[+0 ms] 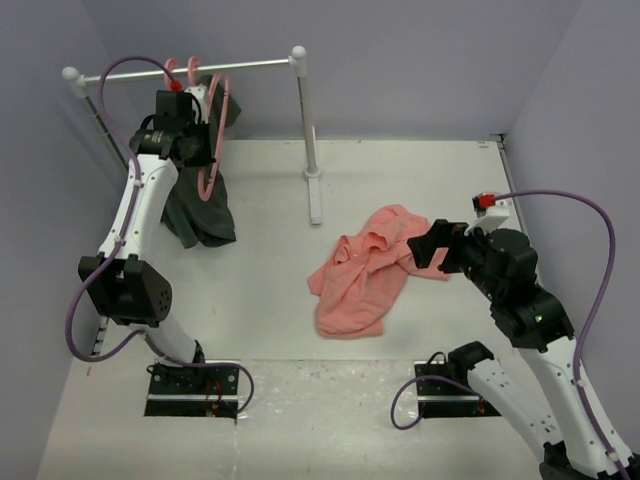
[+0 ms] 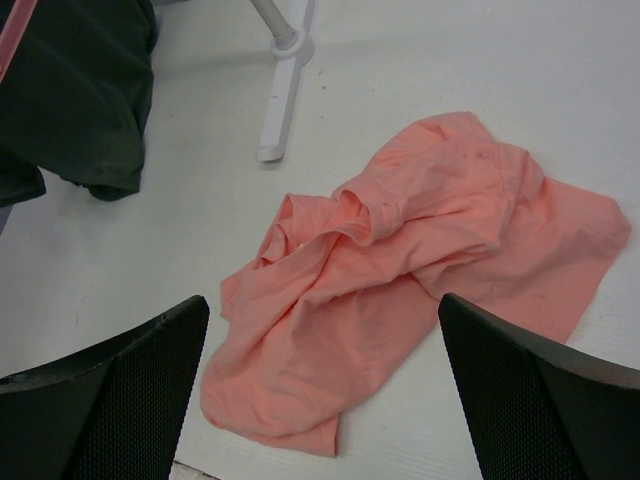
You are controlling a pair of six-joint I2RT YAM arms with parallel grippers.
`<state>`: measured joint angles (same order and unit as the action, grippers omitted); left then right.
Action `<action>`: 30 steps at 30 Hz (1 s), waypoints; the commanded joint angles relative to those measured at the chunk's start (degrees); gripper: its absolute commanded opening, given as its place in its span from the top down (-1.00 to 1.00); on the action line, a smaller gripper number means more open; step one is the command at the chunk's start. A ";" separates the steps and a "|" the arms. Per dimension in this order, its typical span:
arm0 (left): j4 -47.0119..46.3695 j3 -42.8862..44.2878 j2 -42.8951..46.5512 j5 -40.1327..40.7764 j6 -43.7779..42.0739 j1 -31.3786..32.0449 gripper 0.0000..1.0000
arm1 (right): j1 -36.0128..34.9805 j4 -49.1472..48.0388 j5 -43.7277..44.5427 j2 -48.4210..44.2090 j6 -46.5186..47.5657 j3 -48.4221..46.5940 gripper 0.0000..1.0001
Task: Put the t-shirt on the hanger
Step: Pick up the hanger from the clothesline, then place the T-shirt on the hanger.
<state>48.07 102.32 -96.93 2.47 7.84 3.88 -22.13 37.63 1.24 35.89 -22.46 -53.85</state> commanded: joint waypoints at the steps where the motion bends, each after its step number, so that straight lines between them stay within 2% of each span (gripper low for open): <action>1: -0.95 0.80 4.96 -4.64 -0.52 -0.28 1.00 | -0.28 -6.14 -0.97 1.28 -0.80 1.52 -0.97; 8: -1.54 -1.86 12.98 -11.10 3.90 -0.19 1.00 | -0.36 -8.58 1.49 13.94 -2.50 -0.15 -0.97; 12: -5.82 -12.81 20.64 -15.29 5.12 -0.08 1.00 | -0.37 -4.84 3.22 28.20 -2.68 -2.86 -0.84; 14: -7.55 -18.96 25.68 -18.53 5.31 0.04 1.00 | -0.37 -3.88 4.74 34.24 -3.55 -3.54 -0.69; 18: -10.16 -28.61 34.47 -22.12 6.27 0.49 1.00 | -0.88 -8.32 5.61 39.23 -4.55 -1.65 -0.44; 19: -10.86 -31.21 38.01 -23.51 6.65 0.68 1.00 | -1.32 -10.65 5.36 41.38 -4.86 -1.02 -0.32; 25: -16.05 -45.99 49.72 -35.37 7.98 1.30 1.00 | -2.83 -17.36 6.84 47.67 -6.44 -0.65 -0.18; 30: -18.21 -55.72 53.57 -41.46 8.59 2.80 1.00 | -3.01 -19.76 9.61 51.42 -9.23 -1.06 -0.06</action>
<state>35.34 51.76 -44.98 -30.79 14.65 5.28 -24.96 23.24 6.58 85.61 -28.44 -54.61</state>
